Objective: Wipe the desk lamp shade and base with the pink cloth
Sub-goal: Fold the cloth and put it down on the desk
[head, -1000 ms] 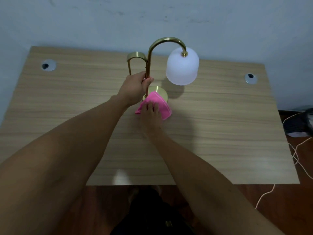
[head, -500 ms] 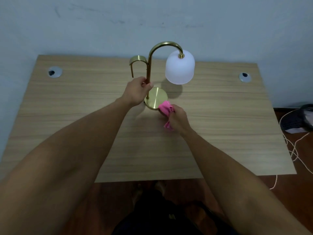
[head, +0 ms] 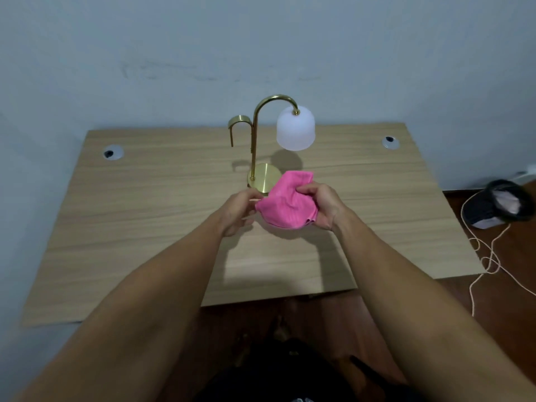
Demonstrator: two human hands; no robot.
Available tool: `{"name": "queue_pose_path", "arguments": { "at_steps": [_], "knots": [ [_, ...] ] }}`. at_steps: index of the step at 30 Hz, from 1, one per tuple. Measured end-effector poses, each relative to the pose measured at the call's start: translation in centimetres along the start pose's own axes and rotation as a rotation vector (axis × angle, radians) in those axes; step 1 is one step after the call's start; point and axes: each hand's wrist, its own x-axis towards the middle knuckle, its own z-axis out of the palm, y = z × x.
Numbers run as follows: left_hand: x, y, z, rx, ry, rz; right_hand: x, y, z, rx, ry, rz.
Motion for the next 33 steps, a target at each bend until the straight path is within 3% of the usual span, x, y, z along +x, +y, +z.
{"name": "queue_pose_path", "arguments": {
  "at_steps": [6,15,19,25,33],
  "knots": [
    [-1.5,-0.3,0.5,-0.265,-0.173,0.013,-2.0,-0.4,0.4,0.001,-0.054,0.018],
    [-1.1,0.8,3.8,-0.248,-0.108,0.136,-2.8,-1.6,-3.5,0.0,0.027,0.026],
    [-0.5,1.2,6.9,-0.269,-0.005,0.144,-3.0,-2.7,-6.1,0.009,0.094,-0.023],
    [1.7,1.2,12.9,-0.07,0.073,0.197,-2.9,-4.5,-11.9,-0.15,0.107,-0.055],
    [4.4,-1.1,20.1,0.265,0.086,0.208,-0.8,-4.5,-21.4,-0.598,0.284,-0.105]
  ]
}}
